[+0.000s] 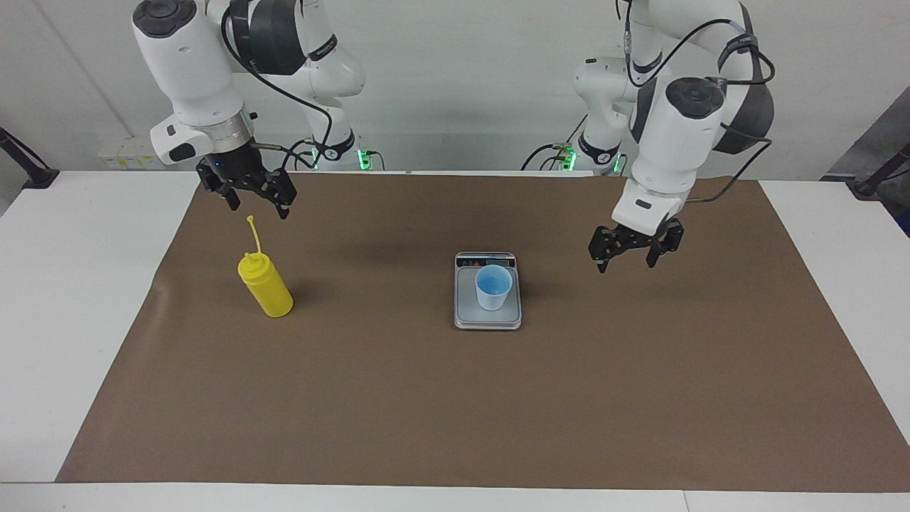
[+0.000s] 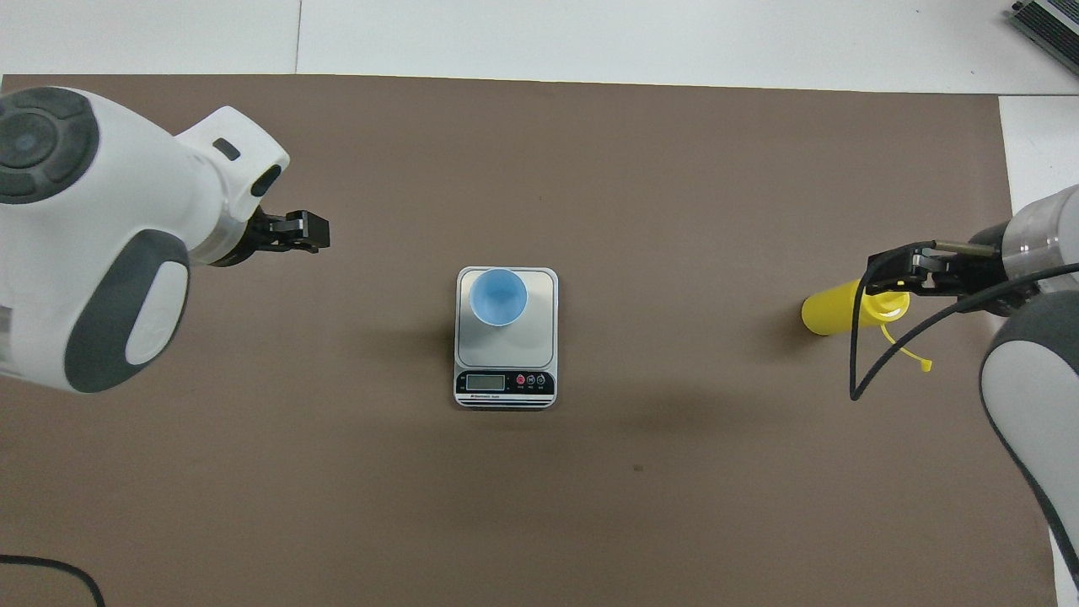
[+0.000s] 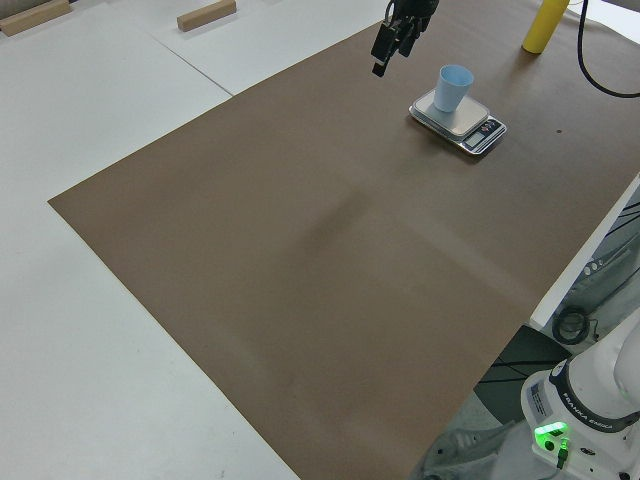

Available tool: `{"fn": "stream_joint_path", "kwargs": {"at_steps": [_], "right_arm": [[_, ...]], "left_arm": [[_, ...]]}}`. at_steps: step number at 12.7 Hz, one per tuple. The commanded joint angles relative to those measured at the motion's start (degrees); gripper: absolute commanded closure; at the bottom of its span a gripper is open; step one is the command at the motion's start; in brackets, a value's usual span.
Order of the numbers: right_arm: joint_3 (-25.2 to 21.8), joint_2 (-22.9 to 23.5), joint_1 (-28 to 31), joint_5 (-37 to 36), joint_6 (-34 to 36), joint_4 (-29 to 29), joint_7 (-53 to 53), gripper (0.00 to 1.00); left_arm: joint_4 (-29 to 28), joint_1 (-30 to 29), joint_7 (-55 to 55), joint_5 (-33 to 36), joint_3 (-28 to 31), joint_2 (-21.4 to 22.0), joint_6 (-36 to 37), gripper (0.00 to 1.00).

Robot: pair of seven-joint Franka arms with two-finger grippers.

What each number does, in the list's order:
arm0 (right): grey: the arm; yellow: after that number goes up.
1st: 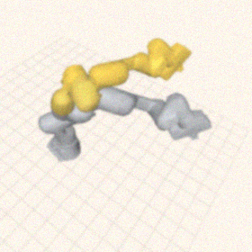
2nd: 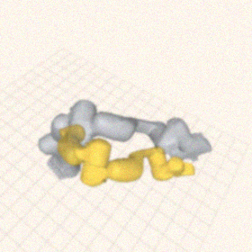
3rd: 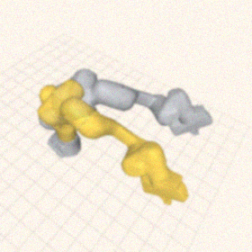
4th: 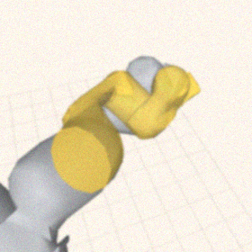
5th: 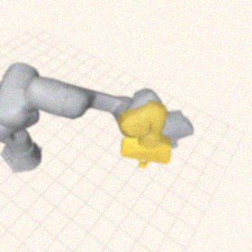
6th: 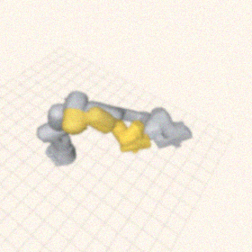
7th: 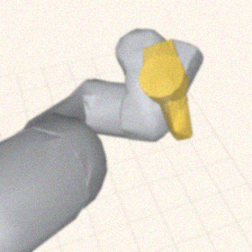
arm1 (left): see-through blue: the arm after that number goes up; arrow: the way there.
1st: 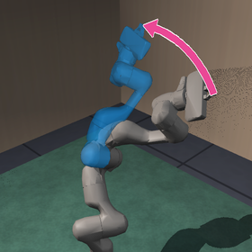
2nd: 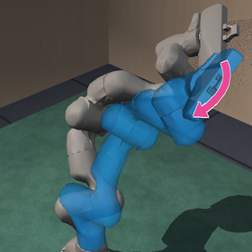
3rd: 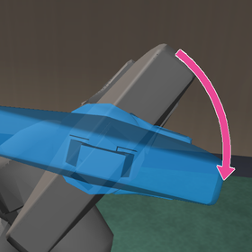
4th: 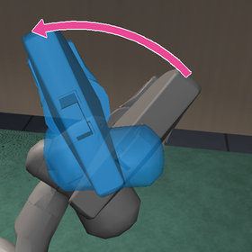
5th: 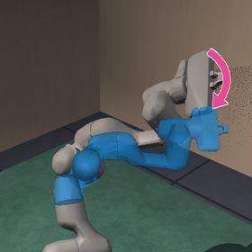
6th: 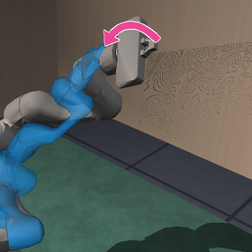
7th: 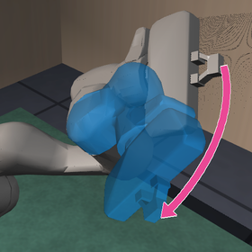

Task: Pour seasoning into cup on scale with both arms
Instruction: 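Withdraw the left gripper while the right gripper lifts off the bottle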

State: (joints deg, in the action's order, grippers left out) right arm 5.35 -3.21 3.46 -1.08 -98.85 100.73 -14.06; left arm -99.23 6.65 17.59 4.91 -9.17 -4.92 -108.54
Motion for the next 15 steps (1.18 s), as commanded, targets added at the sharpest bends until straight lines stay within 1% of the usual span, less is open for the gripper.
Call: {"fn": "stream_joint_path", "kwargs": {"at_steps": [1,2,4,5,6,7,8,10,11,13,14,15], "right_arm": [[0.0,0.0,1.1,1.2,-2.8,-0.6,-1.5,0.0],[-0.3,1.0,2.9,1.3,-2.9,-1.6,-1.9,0.0],[-0.4,4.3,6.5,1.7,-2.4,-6.0,-2.5,0.0],[-0.4,7.7,7.9,2.0,-1.4,-10.7,-2.6,0.0],[-0.4,11.7,8.3,2.0,1.2,-15.9,-3.1,0.0],[-0.4,15.5,9.2,2.5,2.9,-20.4,-5.2,0.0],[-0.5,18.8,10.1,3.8,4.4,-23.3,-6.8,0.0],[-0.2,28.1,12.2,4.9,9.4,-34.1,-7.0,0.0],[-0.3,30.3,12.3,4.9,9.4,-36.1,-8.2,0.0],[-0.2,32.6,12.8,5.5,8.8,-36.1,-14.9,0.0],[-0.2,33.5,13.5,9.0,8.9,-36.0,-16.2,0.0],[-0.5,34.6,13.8,12.0,8.9,-36.0,-18.4,0.0]], "left_arm": [[-0.3,-4.1,-8.1,-1.8,-0.3,4.4,5.1,0.0],[-0.2,-5.6,-11.1,-2.2,-0.3,5.4,6.9,0.0],[0.4,-8.1,-14.7,-3.9,0.0,6.6,9.8,0.0],[1.8,-9.1,-14.9,-5.0,0.0,7.0,11.6,0.0],[3.9,-9.3,-15.0,-5.0,-0.1,7.0,14.2,0.0],[5.3,-9.3,-15.9,-5.0,0.0,7.0,16.3,0.0],[4.6,-9.3,-16.0,-5.1,-0.1,7.3,16.0,0.0],[2.8,-8.8,-15.8,-5.1,-0.1,8.7,15.5,0.0],[3.1,-8.5,-15.6,-5.0,-0.1,8.7,15.4,0.0],[3.0,-8.4,-15.2,-5.0,-0.3,8.7,15.5,0.0],[3.3,-8.8,-15.3,-5.3,-0.5,8.7,15.7,0.0],[3.5,-9.2,-15.4,-6.9,-0.2,8.6,15.8,0.0]]}}
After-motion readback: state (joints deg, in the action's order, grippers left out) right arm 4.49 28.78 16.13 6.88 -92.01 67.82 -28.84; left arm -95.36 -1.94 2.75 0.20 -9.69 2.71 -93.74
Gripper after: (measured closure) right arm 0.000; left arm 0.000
